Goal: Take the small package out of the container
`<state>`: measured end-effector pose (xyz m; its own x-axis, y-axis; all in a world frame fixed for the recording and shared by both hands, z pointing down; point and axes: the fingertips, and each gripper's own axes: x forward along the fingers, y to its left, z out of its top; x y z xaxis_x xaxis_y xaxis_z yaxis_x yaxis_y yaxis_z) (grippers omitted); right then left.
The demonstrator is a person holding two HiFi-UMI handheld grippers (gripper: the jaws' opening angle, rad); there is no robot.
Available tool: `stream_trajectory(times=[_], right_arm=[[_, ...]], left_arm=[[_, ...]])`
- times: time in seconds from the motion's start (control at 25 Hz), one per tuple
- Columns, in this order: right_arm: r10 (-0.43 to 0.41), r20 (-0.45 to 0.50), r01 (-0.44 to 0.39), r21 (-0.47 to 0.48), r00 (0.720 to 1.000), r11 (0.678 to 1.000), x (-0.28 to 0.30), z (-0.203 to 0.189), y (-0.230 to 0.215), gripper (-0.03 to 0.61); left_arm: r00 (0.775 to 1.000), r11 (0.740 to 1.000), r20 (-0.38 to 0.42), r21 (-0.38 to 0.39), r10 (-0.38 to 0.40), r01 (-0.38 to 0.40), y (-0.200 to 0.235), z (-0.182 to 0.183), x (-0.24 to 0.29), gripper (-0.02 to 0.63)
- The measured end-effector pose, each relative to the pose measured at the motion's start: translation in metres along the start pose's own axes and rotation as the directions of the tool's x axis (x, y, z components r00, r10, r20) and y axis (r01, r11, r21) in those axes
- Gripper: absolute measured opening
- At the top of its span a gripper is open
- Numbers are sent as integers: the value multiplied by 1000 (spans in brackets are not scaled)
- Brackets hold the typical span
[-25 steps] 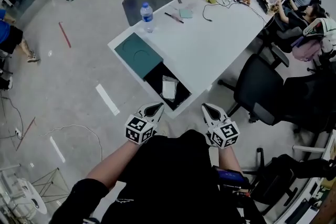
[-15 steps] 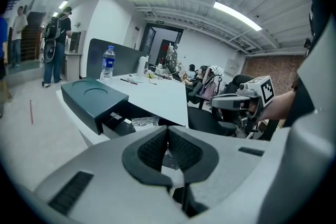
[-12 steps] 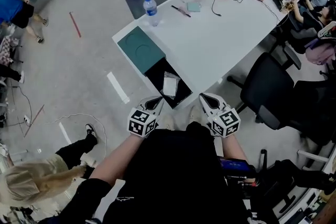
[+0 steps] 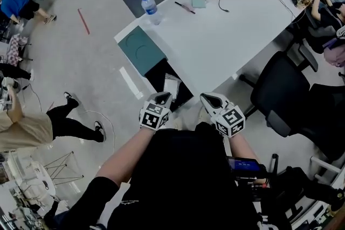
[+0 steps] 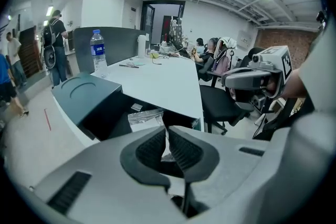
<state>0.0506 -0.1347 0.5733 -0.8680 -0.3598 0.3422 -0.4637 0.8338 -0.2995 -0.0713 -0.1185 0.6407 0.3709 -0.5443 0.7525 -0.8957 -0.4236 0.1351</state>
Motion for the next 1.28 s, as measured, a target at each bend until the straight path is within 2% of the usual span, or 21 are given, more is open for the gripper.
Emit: stream_trajectory(times=[0.16, 0.36, 0.52, 0.76, 0.96, 1.08, 1.12, 1.28], right_arm=[[33, -3, -33, 2, 999, 999, 1, 0, -10, 26], [67, -7, -67, 10, 998, 998, 5, 4, -23, 26], [91, -7, -91, 14, 996, 996, 5, 5, -32, 26], [127, -22, -126, 20, 992, 992, 8, 2, -38, 26], [152, -45, -152, 2, 987, 988, 13, 4, -47, 26], [176, -45, -177, -14, 983, 984, 24, 9, -49, 26], [185, -43, -185, -18, 982, 982, 26, 11, -50, 26], [201, -41, -202, -23, 979, 979, 23, 15, -56, 26]], left_arm=[[998, 1000, -63, -6, 21, -22, 3, 3, 20, 94], [986, 998, -153, -18, 58, -62, 10, -1, 38, 98], [975, 996, -211, -30, 74, -82, 11, -3, 52, 171], [948, 989, -300, -63, 109, -134, 21, -16, 73, 232], [925, 978, -352, -98, 141, -186, 30, -22, 80, 236], [881, 971, -436, -61, 181, -230, 46, -28, 70, 236], [873, 970, -448, -52, 191, -239, 49, -26, 69, 229], [870, 971, -457, -54, 184, -233, 39, -19, 78, 186]])
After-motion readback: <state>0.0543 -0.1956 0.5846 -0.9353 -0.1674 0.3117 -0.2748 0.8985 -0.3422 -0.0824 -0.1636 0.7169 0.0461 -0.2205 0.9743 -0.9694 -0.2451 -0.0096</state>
